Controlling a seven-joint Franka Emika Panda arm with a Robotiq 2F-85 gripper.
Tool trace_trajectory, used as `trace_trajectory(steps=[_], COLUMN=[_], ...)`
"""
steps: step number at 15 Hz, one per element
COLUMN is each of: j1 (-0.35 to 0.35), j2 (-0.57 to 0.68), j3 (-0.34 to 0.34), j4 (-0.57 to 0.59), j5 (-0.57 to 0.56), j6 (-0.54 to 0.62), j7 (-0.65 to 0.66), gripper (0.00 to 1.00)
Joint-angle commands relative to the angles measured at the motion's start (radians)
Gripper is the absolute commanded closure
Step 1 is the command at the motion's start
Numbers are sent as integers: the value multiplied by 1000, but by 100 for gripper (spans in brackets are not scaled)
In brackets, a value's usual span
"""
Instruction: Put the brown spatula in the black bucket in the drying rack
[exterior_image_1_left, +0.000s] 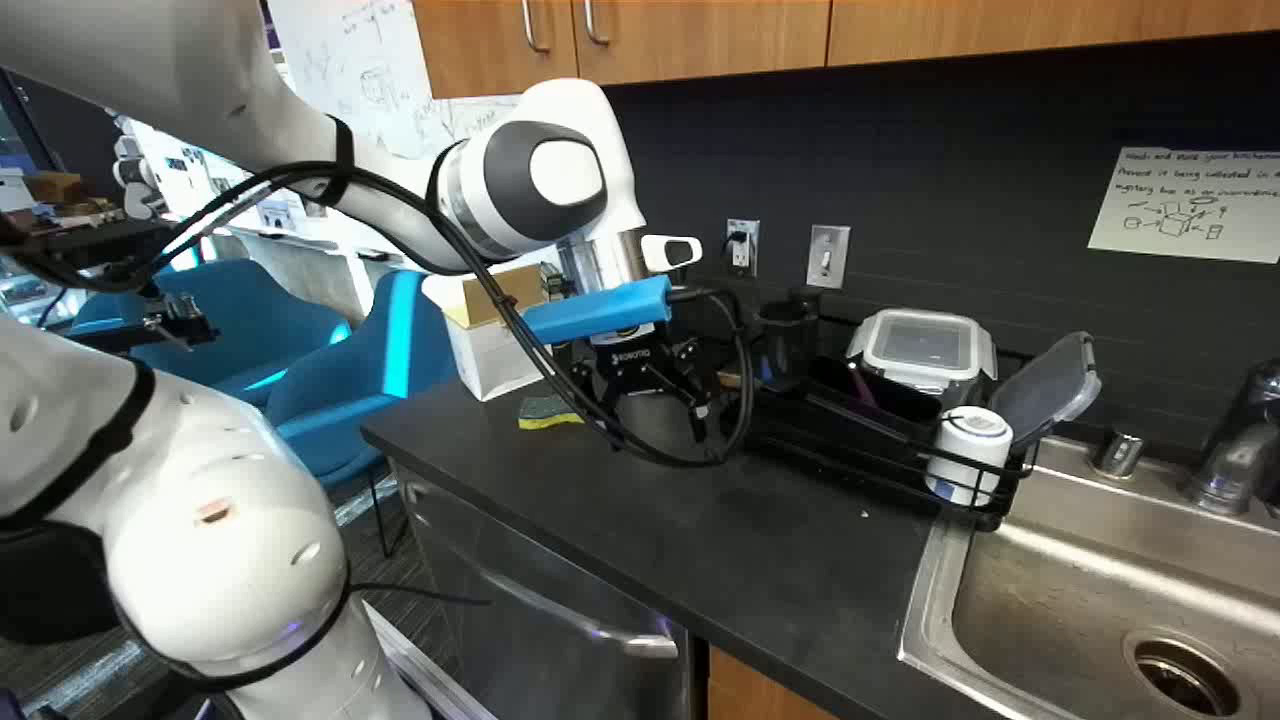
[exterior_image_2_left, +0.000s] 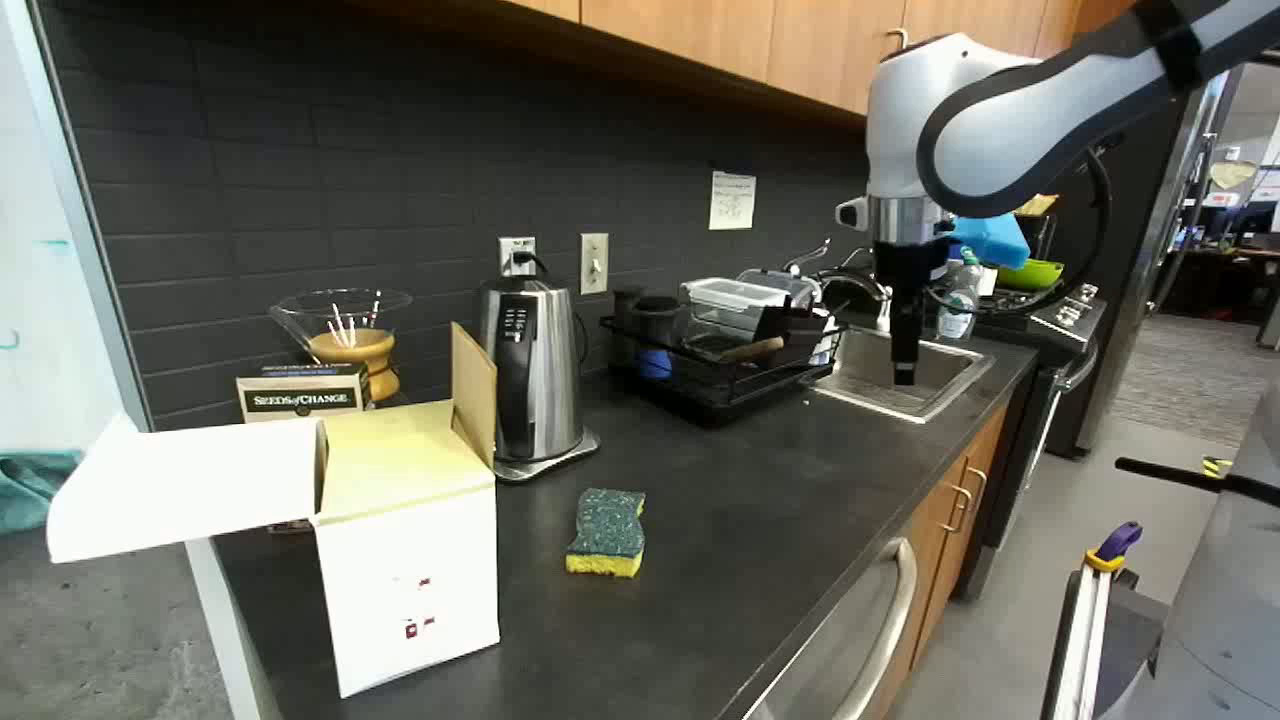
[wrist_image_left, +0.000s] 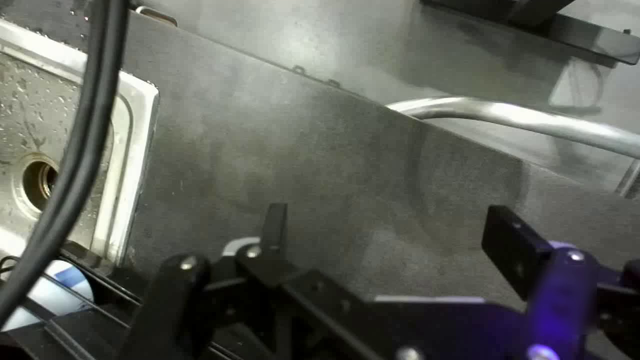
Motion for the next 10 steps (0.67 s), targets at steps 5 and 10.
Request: trace_trajectory(steps=[5,10], j1=[13,15], j2=[11,21], j3=[-2,12], j4=[11,36], j5=[-2,0], j6=[7,44], j7=[18,72], gripper=[0,0])
